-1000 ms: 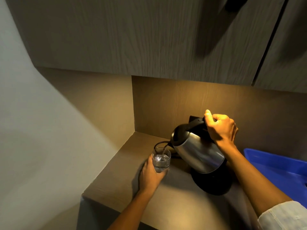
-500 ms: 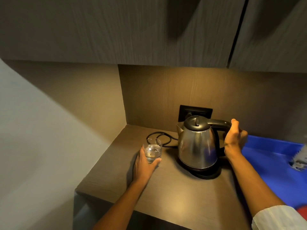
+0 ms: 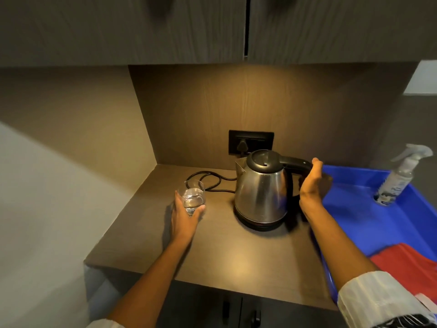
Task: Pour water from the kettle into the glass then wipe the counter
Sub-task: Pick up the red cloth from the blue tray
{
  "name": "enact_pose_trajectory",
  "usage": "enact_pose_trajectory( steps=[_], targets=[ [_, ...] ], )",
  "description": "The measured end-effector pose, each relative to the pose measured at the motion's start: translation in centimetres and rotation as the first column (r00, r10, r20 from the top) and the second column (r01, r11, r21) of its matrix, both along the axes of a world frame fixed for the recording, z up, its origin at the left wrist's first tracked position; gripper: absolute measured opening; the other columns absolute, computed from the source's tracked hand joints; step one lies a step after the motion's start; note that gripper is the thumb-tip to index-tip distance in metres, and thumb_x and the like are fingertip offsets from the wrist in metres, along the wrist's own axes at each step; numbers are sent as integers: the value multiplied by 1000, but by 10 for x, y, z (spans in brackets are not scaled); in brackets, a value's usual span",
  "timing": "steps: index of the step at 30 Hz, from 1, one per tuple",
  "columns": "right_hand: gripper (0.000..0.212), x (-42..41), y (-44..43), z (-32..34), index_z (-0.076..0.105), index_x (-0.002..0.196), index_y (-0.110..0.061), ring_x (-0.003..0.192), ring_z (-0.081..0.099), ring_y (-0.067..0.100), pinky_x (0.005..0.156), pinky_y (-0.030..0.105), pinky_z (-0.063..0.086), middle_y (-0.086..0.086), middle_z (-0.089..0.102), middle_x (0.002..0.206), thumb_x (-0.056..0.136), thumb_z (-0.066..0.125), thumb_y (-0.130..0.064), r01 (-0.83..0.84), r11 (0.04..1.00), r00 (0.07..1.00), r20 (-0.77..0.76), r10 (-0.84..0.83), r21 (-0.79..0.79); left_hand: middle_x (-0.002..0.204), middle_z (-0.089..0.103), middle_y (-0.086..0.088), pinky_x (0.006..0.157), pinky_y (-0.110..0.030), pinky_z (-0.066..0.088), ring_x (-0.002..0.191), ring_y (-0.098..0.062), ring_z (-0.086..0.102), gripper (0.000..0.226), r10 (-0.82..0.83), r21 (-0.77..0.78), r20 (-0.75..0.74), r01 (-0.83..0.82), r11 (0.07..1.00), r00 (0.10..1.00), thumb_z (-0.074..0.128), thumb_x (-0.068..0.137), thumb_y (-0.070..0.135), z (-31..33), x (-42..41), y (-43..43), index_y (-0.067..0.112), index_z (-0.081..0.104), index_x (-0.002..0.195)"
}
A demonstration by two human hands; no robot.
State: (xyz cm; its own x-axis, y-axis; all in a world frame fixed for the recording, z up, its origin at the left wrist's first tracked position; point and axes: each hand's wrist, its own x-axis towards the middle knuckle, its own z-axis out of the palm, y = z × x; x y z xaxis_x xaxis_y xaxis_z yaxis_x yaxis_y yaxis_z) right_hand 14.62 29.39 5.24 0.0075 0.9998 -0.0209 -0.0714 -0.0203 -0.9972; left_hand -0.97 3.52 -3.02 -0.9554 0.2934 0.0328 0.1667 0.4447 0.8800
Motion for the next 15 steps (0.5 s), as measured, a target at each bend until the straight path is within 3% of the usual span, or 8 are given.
enact_pose_trajectory(
  steps=[4,7,10,12,15],
  targets=[
    [49,4,-6,-5,52,54,-21,59,53,13,51,29,37,-4,54,58,81,46,-61,-26,999,1000,18,25,25,161,21,-14,111,-52,34,146,-36,27,110,84,1,-46,-84,996,995,80,76,36,8,22,-7,23,4,155],
    [48,18,-5,-3,57,69,-15,73,54,20,60,30,38,-1,59,73,92,42,-55,-104,992,985,148,91,77,150,39,-16,105,-52,45,136,-32,41,84,124,91,-369,-97,991,921,74,82,29,11,61,-15,20,25,149],
    [26,54,-1,-2,58,94,-10,89,56,29,73,34,38,10,64,93,96,49,-34,-133,963,929,369,38,235,134,53,-11,102,-43,47,123,-24,52,58,-24,126,-546,111,986,838,65,84,26,13,104,-3,17,42,137],
    [11,91,2,-6,61,94,-9,87,61,31,72,34,41,13,68,92,91,58,-18,-269,915,836,544,66,301,124,58,-5,101,-35,43,117,-15,53,49,-147,111,-579,256,960,802,61,85,27,17,127,13,18,48,131],
    [12,153,17,-18,66,97,-9,89,63,31,74,32,43,13,69,89,85,65,-9,-469,869,574,803,162,159,116,62,-1,95,-27,43,109,-4,48,39,-294,42,-659,425,904,692,59,86,26,27,154,39,18,55,124]
  ],
)
